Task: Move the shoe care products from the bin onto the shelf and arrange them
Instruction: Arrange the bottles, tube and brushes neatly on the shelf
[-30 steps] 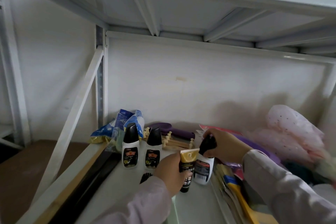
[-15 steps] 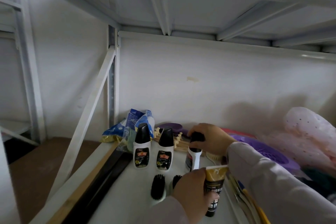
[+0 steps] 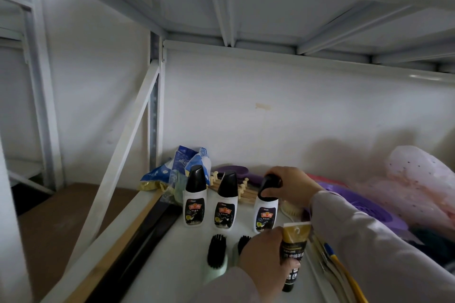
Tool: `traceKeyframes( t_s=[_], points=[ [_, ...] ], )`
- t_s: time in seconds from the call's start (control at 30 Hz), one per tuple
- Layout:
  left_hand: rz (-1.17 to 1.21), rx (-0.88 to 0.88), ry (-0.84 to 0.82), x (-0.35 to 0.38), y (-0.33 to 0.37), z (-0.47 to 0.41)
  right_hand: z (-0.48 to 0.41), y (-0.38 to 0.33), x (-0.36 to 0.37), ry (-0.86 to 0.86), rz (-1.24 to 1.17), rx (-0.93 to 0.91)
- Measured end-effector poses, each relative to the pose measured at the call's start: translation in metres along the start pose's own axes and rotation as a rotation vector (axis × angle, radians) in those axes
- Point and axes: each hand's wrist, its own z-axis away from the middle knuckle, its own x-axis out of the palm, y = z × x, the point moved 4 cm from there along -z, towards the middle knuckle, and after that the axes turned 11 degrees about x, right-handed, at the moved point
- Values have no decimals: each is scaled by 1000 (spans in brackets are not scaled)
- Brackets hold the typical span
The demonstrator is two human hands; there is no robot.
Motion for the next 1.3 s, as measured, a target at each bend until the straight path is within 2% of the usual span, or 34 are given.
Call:
traceKeyframes(
  t_s=[0.2, 0.33, 0.4, 0.6, 0.77, 0.93, 1.0, 1.07, 1.1, 1.3],
  points=[
    [70, -42, -28, 4, -8, -5, 8, 5, 2, 4, -52, 0],
    [117, -110, -32, 5, -14, -10, 20, 12, -12, 157, -112, -25],
    [120, -119, -30, 6, -14, -14, 30, 15, -15, 173, -161, -64],
    [141, -144, -5, 12, -11, -30, 57, 28, -17, 81, -357, -86],
    [197, -167, 37, 16, -13, -39, 76, 46, -12, -66, -485, -11],
    [428, -186, 40, 14, -24, -39, 95, 66, 26, -91, -396, 102],
    [338, -245, 156, 0, -35, -39, 100, 68, 42, -99, -422, 148],
    [160, -301, 340, -20, -46, -39, 100, 70, 48, -86, -431, 183],
    [103, -314, 374, -25, -49, -41, 99, 70, 50, -88, -432, 193],
    [-48, -431, 184, -13, -58, -67, 101, 72, 69, -129, -363, 274]
  ],
)
